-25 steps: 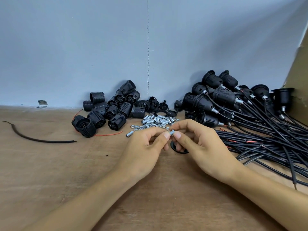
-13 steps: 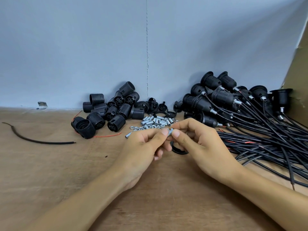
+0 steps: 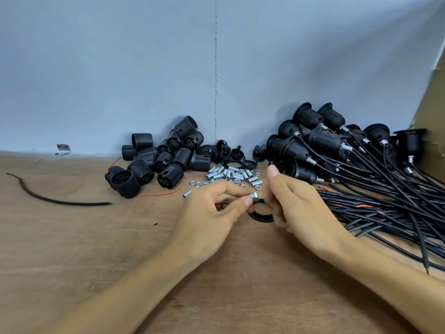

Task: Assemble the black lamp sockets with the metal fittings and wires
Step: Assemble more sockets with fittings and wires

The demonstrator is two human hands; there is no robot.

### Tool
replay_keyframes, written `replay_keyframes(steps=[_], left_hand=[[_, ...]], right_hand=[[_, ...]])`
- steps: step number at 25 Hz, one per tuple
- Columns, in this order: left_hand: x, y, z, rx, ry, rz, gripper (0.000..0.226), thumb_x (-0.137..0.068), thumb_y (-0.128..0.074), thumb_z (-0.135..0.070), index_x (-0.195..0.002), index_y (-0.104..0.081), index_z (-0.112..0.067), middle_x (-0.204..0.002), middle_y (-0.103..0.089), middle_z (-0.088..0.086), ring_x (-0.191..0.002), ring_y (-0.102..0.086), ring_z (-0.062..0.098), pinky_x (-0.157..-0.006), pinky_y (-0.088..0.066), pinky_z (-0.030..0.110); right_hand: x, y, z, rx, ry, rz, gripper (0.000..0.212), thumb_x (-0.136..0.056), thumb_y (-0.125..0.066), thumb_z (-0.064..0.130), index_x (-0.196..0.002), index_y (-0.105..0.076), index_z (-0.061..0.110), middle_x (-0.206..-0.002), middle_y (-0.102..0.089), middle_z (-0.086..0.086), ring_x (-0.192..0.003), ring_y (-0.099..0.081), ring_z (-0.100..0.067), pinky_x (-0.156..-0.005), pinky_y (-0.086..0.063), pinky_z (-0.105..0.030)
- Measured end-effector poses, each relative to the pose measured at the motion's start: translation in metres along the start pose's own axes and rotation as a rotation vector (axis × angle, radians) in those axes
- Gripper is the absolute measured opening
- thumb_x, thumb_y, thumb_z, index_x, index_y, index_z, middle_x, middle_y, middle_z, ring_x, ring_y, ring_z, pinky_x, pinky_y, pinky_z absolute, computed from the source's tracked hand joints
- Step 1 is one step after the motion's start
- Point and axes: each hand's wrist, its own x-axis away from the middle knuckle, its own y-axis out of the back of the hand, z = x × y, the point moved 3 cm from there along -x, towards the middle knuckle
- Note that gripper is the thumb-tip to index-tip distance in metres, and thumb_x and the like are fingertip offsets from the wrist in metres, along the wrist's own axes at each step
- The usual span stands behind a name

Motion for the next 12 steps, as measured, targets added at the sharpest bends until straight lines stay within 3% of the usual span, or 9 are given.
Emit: replay_keyframes(steps=[2,5,6,9,12], left_hand=[[-0.0004,0.0015,0.0006,0.016,-0.002,-0.032,0.013,-0.092,-0.072,-0.014,-0.090,-0.075,-0.026,-0.077,-0.077,-0.008,-0.062,-0.060,-0.005,-0.062,-0.044,0.010],[-0.0020,0.0058,0.0009,-0.008,-0.024,-0.089,0.014,-0.092,-0.072,-0.014,-0.085,-0.073,-0.026,-0.075,-0.077,-0.008,-0.057,-0.056,-0.005,-0.060,-0.044,0.011],[-0.0026,0.0067,0.0015,-0.014,-0.027,-0.094,0.013,-0.093,-0.072,-0.015,-0.085,-0.073,-0.026,-0.075,-0.077,-0.008,-0.057,-0.056,-0.003,-0.059,-0.044,0.012],[-0.0030,0.0066,0.0033,-0.014,-0.030,-0.080,0.011,-0.093,-0.072,-0.016,-0.086,-0.072,-0.025,-0.075,-0.077,-0.008,-0.056,-0.056,-0.003,-0.057,-0.043,0.011],[-0.0033,0.0054,0.0066,-0.028,-0.038,-0.074,0.012,-0.093,-0.073,-0.019,-0.084,-0.071,-0.028,-0.076,-0.077,-0.008,-0.056,-0.056,-0.002,-0.058,-0.043,0.011]], right_hand=[[0.0002,-0.0014,0.0016,-0.100,-0.032,0.080,0.047,-0.095,-0.045,0.056,-0.083,-0.060,0.014,-0.057,-0.055,0.007,-0.042,-0.041,-0.014,-0.047,-0.038,-0.020],[-0.0010,-0.0043,-0.0009,-0.101,-0.110,0.155,0.067,-0.094,-0.034,0.065,-0.071,-0.062,0.009,-0.050,-0.054,-0.002,-0.036,-0.038,-0.014,-0.044,-0.035,-0.023],[-0.0018,-0.0038,-0.0014,-0.149,-0.123,0.140,0.065,-0.094,-0.035,0.065,-0.074,-0.063,0.010,-0.053,-0.054,-0.004,-0.035,-0.038,-0.015,-0.043,-0.035,-0.024],[-0.0047,-0.0026,-0.0026,-0.279,-0.122,0.157,0.054,-0.094,-0.042,0.062,-0.093,-0.067,0.015,-0.062,-0.056,-0.007,-0.036,-0.039,-0.018,-0.040,-0.030,-0.022],[-0.0060,-0.0021,-0.0076,-0.290,-0.186,0.149,0.063,-0.094,-0.040,0.067,-0.078,-0.064,0.010,-0.050,-0.047,-0.008,-0.033,-0.033,-0.018,-0.040,-0.027,-0.019]])
